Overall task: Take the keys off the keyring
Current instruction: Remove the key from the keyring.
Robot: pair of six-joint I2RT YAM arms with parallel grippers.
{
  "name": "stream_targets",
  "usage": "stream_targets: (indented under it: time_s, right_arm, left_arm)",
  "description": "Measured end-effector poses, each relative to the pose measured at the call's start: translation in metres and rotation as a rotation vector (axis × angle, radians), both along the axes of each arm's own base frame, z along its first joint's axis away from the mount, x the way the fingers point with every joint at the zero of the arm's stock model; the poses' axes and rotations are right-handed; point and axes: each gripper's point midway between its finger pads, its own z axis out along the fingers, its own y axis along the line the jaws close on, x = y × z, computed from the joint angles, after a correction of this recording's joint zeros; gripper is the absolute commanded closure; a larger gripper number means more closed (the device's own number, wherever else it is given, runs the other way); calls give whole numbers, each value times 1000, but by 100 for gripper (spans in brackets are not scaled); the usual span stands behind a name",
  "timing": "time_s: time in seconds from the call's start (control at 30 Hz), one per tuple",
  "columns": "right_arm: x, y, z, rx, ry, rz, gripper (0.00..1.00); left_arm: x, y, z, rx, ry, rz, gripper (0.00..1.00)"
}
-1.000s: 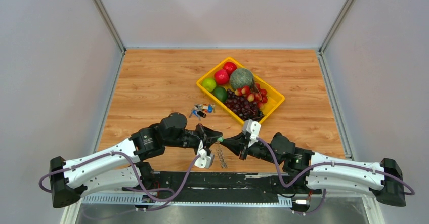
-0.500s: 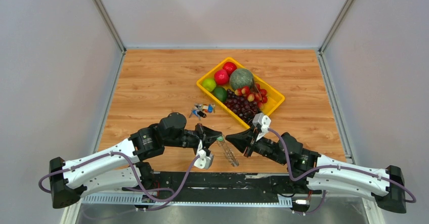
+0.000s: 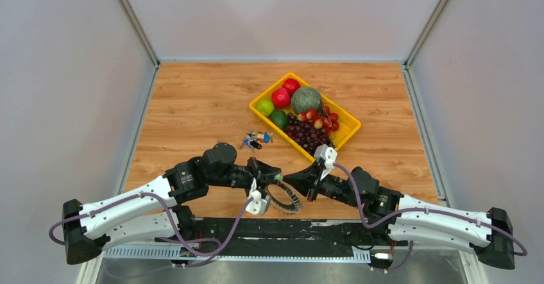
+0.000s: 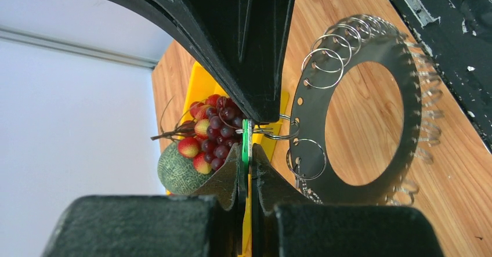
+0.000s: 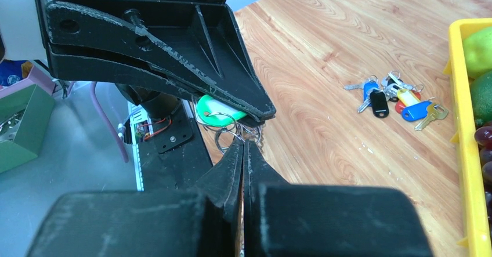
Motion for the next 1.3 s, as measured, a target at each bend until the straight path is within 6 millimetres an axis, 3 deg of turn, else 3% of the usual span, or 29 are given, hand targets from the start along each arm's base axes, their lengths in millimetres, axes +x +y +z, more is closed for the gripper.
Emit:
stream_targets:
  time_s: [0.33, 0.47, 0.73, 1.13, 1.3]
  right_arm:
    - [4, 0, 0, 6, 28, -19, 100]
    - [4, -1, -1, 6, 38, -21, 87]
    - [2, -2, -7, -20, 37, -7, 72]
    - [-7, 3, -7, -36, -14, 64, 59]
    - [-6, 9, -18, -74, -21, 77, 57]
  left_arm:
    - [0, 0, 0, 1, -3, -2, 100]
    - [0, 0, 0, 1, -4, -2, 100]
    - [0, 0, -1, 4, -3, -3, 100]
    - [-1, 1, -2, 7, -1, -4, 100]
    - [-2, 1, -2, 9, 4, -12, 100]
